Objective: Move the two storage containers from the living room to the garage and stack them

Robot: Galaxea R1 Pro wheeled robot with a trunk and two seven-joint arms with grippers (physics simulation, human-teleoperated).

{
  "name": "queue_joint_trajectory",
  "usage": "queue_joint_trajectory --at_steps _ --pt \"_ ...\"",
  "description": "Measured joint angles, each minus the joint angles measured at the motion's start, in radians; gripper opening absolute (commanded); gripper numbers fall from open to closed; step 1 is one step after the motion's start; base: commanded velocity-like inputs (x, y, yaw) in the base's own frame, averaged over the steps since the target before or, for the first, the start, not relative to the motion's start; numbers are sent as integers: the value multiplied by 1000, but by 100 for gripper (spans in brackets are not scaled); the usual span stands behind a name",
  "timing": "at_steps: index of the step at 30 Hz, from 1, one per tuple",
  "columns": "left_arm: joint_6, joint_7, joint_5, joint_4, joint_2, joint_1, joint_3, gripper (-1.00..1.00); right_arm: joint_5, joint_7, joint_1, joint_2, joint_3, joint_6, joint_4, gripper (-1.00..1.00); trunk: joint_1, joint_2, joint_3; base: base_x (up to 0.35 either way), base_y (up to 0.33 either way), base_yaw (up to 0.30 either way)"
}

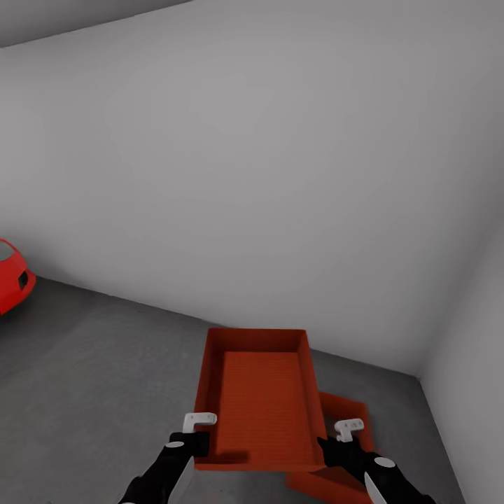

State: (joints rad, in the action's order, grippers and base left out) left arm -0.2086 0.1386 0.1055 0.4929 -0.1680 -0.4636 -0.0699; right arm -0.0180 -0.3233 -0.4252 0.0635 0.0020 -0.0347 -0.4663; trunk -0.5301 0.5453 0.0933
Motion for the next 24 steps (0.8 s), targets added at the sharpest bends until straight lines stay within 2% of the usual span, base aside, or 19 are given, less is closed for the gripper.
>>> queue_joint_trajectory --at_steps 18,24 --pt "-1 0 4 1 -1 0 -3 -100 0 0 0 0 0 0 0 -100 0 0 0 191 -244 -297" --pt "-1 0 4 1 -1 0 -3 -100 0 0 0 0 0 0 0 -100 0 0 0 76 -76 -296"
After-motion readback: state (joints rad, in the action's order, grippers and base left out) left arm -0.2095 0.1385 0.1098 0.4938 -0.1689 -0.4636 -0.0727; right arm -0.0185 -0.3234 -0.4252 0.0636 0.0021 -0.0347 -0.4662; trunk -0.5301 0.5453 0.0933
